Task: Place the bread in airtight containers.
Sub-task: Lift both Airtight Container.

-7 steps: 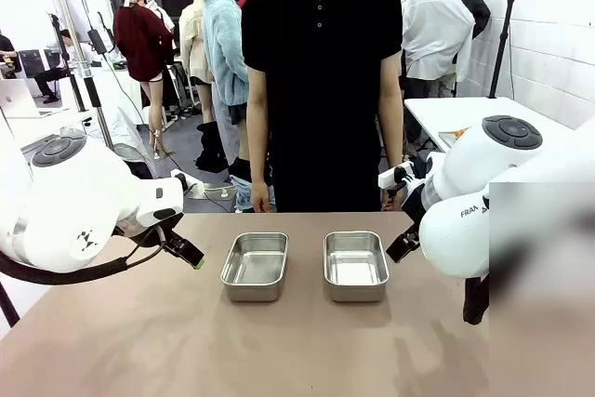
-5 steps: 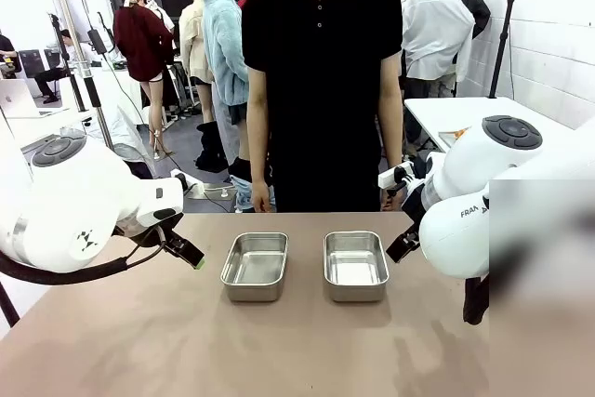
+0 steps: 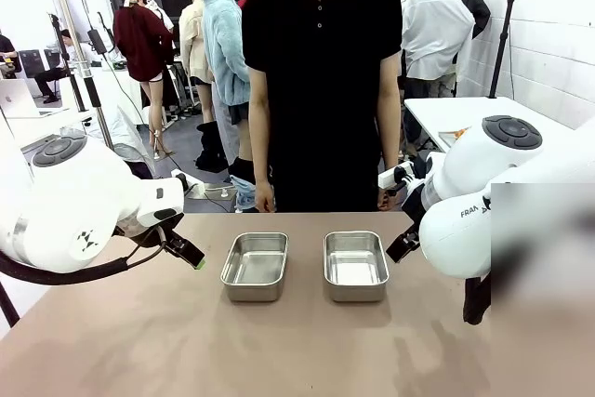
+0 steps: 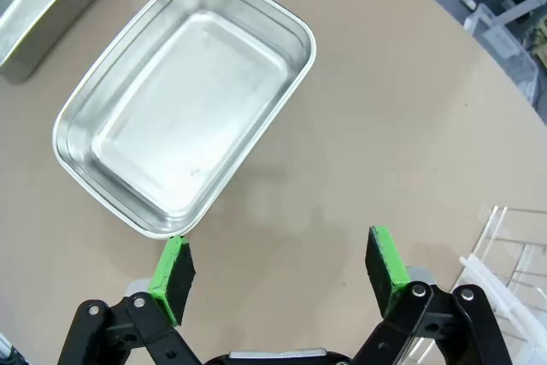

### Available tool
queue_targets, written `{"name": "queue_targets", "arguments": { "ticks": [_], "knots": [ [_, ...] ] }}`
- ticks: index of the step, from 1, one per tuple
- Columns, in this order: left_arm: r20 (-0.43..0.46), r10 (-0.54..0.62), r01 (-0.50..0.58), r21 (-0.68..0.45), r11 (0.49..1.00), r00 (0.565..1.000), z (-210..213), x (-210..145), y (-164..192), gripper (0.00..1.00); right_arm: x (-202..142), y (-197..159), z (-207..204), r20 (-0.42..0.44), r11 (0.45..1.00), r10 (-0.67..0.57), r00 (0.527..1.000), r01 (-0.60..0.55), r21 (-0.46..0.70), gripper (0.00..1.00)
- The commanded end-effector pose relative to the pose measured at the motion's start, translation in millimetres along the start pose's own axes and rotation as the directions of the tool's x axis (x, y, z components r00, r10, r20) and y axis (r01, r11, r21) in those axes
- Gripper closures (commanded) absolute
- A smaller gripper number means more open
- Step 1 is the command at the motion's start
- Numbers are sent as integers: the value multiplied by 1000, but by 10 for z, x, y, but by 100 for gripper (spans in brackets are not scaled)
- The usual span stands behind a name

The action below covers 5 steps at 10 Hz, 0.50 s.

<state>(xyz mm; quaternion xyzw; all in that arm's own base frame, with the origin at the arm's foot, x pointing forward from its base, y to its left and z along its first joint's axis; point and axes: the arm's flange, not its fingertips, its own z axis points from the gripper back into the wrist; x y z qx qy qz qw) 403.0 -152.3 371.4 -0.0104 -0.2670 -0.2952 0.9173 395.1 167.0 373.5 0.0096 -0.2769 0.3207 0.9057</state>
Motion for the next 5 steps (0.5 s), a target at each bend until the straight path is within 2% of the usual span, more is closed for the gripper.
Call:
{"name": "queue_targets", "arguments": {
  "ticks": [1, 5],
  "knots": [
    [0, 2, -2, 1, 1000, 1000, 1, -3, 11, 0, 0, -1, 0, 0, 1000, 0, 1000, 0, 0, 0],
    [0, 2, -2, 1, 1000, 1000, 1, -3, 11, 0, 0, -1, 0, 0, 1000, 0, 1000, 0, 0, 0]
  ]
}}
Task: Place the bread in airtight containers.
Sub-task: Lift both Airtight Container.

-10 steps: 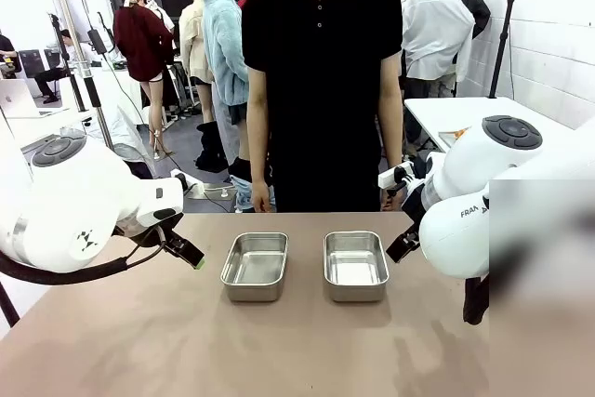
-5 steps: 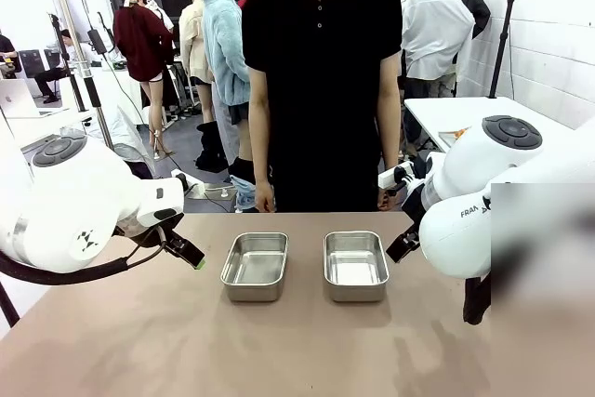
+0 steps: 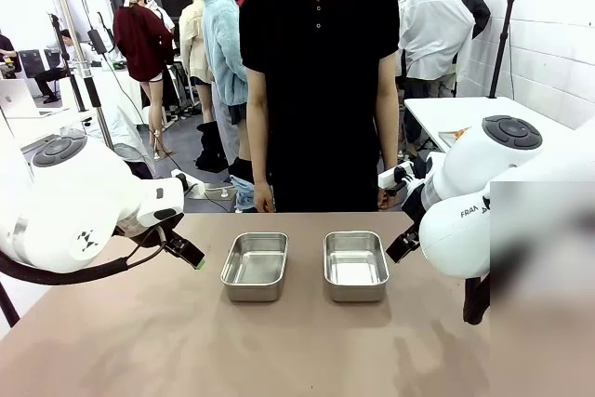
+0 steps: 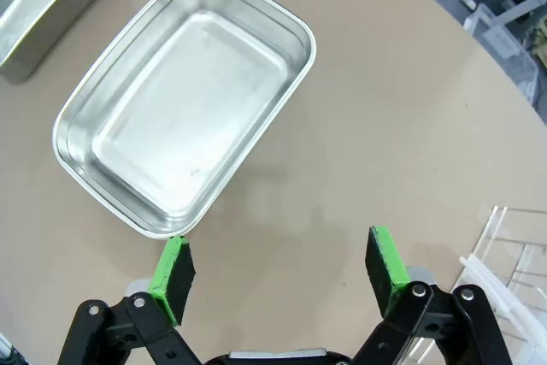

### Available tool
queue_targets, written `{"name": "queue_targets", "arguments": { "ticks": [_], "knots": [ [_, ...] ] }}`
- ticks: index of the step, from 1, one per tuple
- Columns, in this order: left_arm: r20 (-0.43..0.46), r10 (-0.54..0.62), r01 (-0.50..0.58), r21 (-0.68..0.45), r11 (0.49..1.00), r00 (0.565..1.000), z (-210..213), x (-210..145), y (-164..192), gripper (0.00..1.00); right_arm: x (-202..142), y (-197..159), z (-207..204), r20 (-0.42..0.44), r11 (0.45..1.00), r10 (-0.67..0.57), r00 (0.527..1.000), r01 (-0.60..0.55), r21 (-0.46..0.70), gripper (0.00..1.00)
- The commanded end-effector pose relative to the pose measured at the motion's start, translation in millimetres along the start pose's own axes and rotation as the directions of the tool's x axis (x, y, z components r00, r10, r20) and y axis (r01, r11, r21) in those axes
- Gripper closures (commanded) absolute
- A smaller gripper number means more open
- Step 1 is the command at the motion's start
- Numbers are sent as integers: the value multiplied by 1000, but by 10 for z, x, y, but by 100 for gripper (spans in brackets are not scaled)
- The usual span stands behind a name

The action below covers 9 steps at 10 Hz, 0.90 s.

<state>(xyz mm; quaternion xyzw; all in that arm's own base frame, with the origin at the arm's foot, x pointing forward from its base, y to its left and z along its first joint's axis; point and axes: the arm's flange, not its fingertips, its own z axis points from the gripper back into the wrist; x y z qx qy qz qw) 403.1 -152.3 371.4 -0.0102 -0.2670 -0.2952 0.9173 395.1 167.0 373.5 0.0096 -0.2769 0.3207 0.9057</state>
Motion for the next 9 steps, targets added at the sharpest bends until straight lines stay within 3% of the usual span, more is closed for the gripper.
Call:
{"name": "queue_targets", "arguments": {
  "ticks": [1, 3, 4, 6, 7, 9],
  "knots": [
    [0, 2, -2, 0, 1000, 1000, 1, -3, 11, 0, 0, -1, 0, 0, 1000, 0, 1000, 0, 0, 0],
    [0, 0, 0, 0, 1000, 1000, 0, 0, 0, 0, 0, 0, 0, 0, 1000, 0, 1000, 0, 0, 0],
    [48, -19, 16, 50, 999, 999, 129, 31, 31, 0, -25, -16, 109, 14, 998, -26, 1000, 25, 57, 0],
    [86, 74, -74, -3, 997, 994, 566, 39, 351, 0, -109, -118, 630, 68, 988, -89, 994, 80, 129, 0],
    [129, 106, -95, -90, 991, 986, 805, 77, 478, 0, -134, -194, 971, 107, 986, -114, 988, 99, 135, 0],
    [165, 87, -60, -165, 984, 982, 1160, 117, 676, 0, -232, -392, 1474, 161, 982, -143, 977, 120, 145, 0]
  ]
}}
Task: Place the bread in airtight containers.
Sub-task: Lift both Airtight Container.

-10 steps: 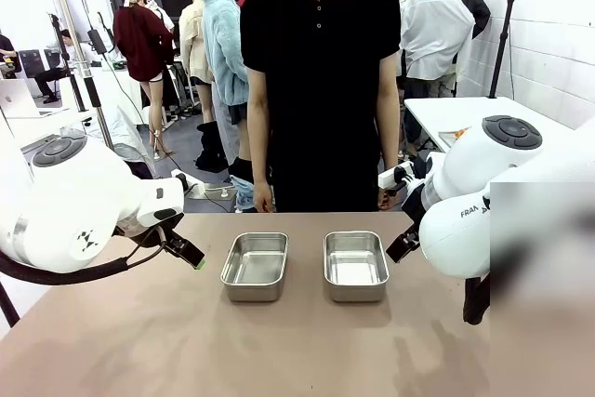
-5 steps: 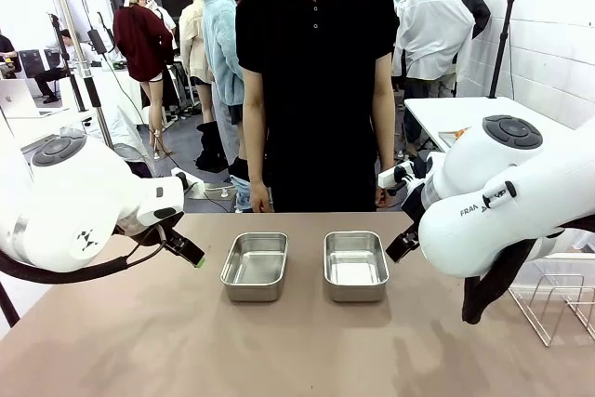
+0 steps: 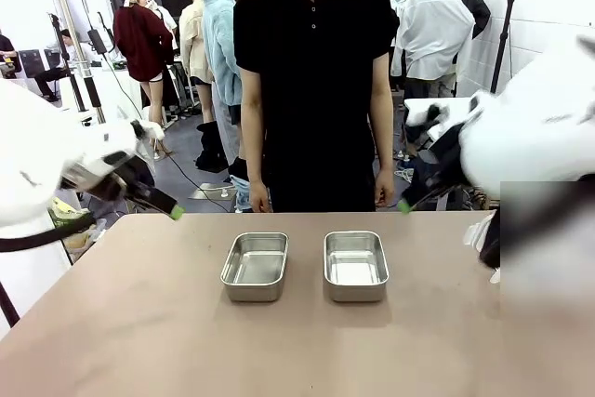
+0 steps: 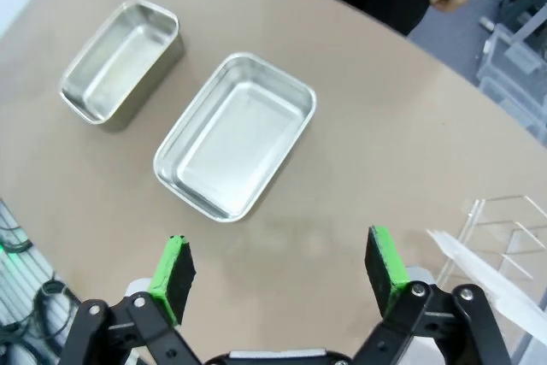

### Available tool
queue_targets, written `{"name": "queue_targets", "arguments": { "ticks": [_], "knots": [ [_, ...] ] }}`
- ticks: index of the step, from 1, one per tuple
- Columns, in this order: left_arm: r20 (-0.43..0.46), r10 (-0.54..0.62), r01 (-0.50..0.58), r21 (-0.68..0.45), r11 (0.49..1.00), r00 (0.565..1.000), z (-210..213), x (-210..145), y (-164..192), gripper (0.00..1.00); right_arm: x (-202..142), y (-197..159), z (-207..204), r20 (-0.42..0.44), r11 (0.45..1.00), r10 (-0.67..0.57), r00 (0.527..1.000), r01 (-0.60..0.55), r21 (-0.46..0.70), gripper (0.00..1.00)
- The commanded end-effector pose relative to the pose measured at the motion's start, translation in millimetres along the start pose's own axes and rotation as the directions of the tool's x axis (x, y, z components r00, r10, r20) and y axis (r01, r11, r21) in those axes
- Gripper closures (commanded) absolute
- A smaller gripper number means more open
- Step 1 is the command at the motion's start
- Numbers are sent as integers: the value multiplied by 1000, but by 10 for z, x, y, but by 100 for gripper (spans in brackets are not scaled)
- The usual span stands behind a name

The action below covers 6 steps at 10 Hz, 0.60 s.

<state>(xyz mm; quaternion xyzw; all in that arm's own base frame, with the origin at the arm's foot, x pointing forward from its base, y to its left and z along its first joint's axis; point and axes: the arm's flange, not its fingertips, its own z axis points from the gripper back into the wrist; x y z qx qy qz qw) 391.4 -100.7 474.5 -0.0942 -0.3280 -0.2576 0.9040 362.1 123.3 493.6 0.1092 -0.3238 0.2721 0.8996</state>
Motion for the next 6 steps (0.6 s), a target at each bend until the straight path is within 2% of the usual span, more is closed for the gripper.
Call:
{"name": "queue_targets", "arguments": {
  "ticks": [1, 2, 3, 5, 6],
  "knots": [
    [4, -56, 56, -118, 991, 998, 337, 57, 175, 0, -378, -178, 561, 57, 999, -37, 998, 37, 6, 0],
    [3, -71, 71, -149, 986, 997, 515, 90, 142, 0, -378, -212, 758, 69, 998, -56, 996, 55, 16, 0],
    [-43, -83, 75, -165, 983, 996, 676, 127, 112, 0, -349, -275, 849, 70, 998, -69, 995, 68, 12, 0],
    [3, -139, 138, -162, 977, 990, 879, 152, -80, 0, -307, -379, 909, 43, 993, -115, 992, 113, 40, 0],
    [2, -127, 126, -141, 982, 992, 908, 151, -114, 0, -277, -406, 893, 38, 991, -119, 992, 116, 60, 0]
  ]
}}
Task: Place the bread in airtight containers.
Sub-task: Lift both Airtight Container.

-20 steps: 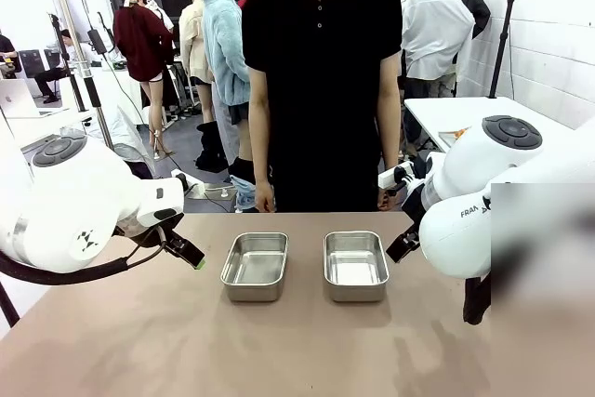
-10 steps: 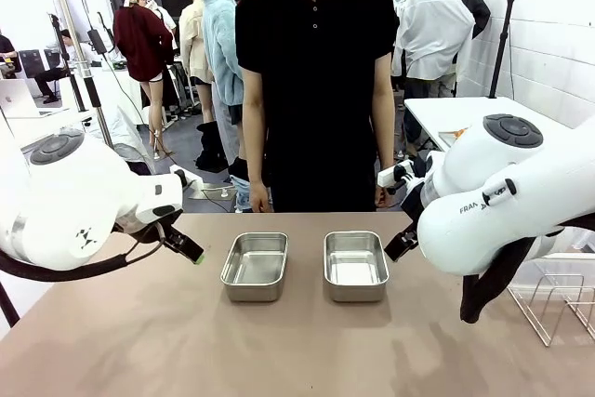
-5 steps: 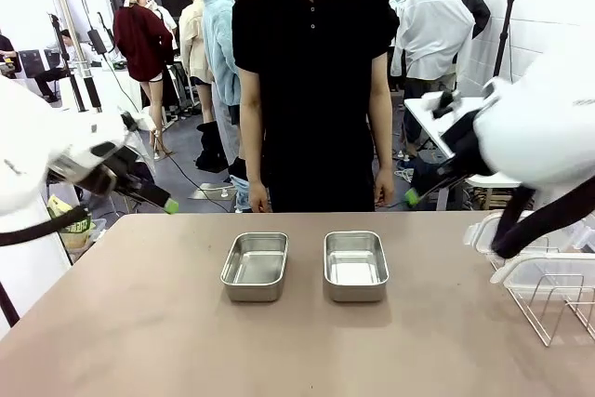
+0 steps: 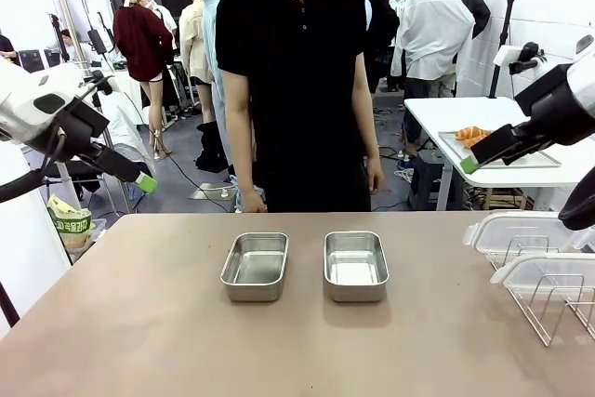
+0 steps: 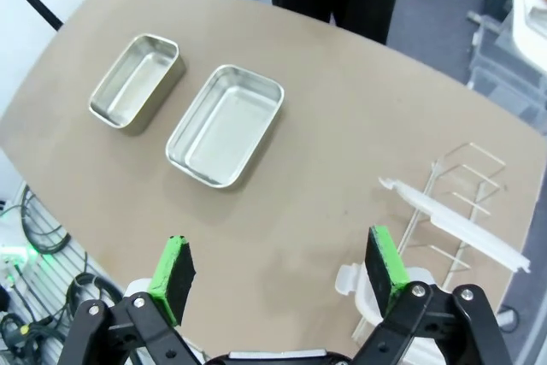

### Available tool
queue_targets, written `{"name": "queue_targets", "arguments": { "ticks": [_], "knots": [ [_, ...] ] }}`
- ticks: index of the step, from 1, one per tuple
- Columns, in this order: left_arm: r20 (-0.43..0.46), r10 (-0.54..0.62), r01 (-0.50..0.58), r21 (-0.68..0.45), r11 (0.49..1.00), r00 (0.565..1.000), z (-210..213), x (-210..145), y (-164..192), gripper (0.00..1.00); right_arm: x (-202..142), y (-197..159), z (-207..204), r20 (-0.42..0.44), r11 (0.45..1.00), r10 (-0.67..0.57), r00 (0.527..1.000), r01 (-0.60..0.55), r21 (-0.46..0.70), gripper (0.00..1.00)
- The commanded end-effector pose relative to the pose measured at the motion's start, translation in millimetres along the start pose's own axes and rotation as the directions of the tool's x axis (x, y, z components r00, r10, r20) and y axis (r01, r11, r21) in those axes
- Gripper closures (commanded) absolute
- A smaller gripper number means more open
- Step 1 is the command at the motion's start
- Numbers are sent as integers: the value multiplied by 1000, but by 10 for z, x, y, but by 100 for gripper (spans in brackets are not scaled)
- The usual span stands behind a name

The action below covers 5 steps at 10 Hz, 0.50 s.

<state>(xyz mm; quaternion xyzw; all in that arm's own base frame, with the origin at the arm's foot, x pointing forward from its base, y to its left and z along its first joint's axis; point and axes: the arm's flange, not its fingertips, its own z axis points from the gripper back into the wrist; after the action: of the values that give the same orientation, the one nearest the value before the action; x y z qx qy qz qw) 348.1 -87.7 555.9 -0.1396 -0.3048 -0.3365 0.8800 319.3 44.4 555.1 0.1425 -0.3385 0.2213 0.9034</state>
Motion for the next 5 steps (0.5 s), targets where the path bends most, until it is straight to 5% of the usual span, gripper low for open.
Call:
{"name": "queue_targets", "arguments": {
  "ticks": [1, 5],
  "knots": [
    [8, 3, -3, 15, 1000, 1000, 6, -23, -20, 0, -50, -20, -128, -27, 999, 2, 1000, -1, 53, 0],
    [1, -8, 8, 10, 1000, 1000, 20, 16, -41, 0, -17, -6, -40, -15, 1000, -8, 1000, 8, 10, 0]
  ]
}}
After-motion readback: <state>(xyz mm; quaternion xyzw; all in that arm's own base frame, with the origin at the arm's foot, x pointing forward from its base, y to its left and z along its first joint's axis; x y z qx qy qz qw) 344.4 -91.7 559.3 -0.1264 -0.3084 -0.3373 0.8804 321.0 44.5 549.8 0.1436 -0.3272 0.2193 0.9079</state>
